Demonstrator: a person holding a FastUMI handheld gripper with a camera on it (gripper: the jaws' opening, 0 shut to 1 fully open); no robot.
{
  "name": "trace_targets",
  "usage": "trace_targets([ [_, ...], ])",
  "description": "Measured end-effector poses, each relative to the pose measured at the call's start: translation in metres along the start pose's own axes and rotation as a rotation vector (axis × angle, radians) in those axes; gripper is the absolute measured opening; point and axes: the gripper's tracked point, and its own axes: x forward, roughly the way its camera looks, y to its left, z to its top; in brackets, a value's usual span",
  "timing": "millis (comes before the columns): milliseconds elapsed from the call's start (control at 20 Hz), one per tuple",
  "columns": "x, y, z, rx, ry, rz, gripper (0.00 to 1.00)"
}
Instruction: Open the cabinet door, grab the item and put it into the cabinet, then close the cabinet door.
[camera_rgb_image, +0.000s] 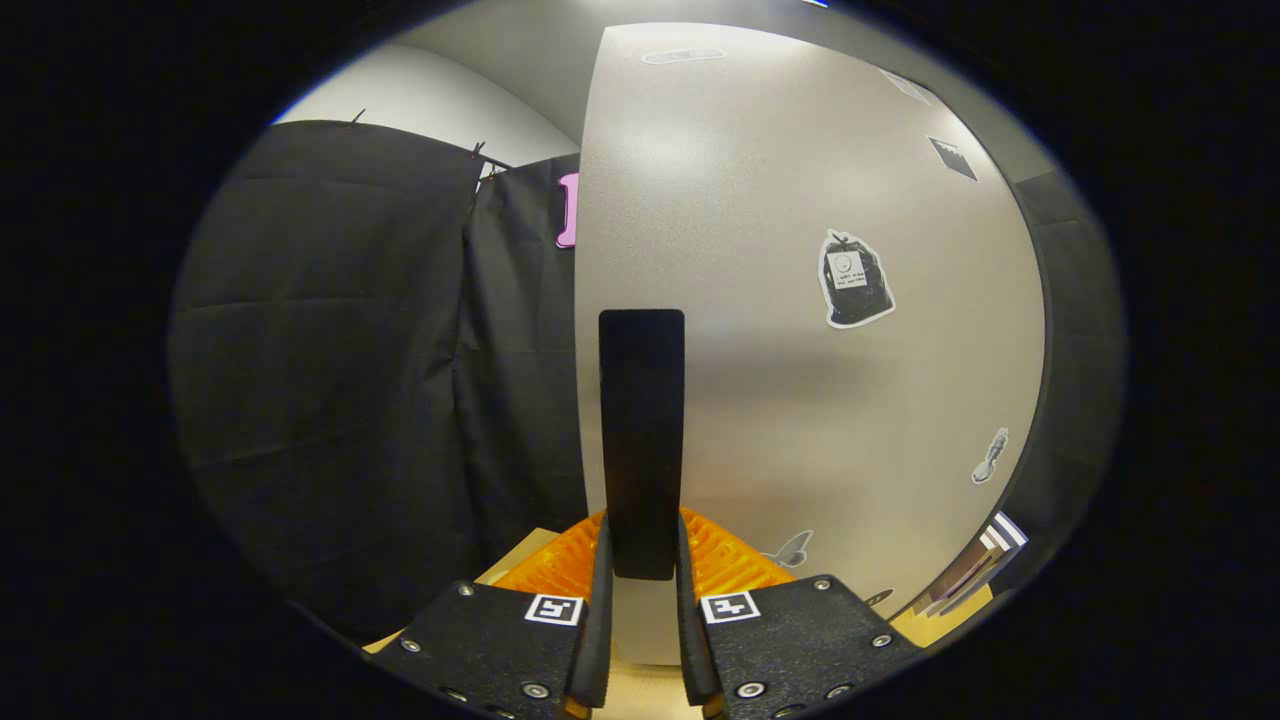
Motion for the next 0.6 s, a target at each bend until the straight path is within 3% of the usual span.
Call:
trace_targets([
  [600, -0.015, -0.032, -0.012, 0.008, 0.012, 0.194, 0.29],
])
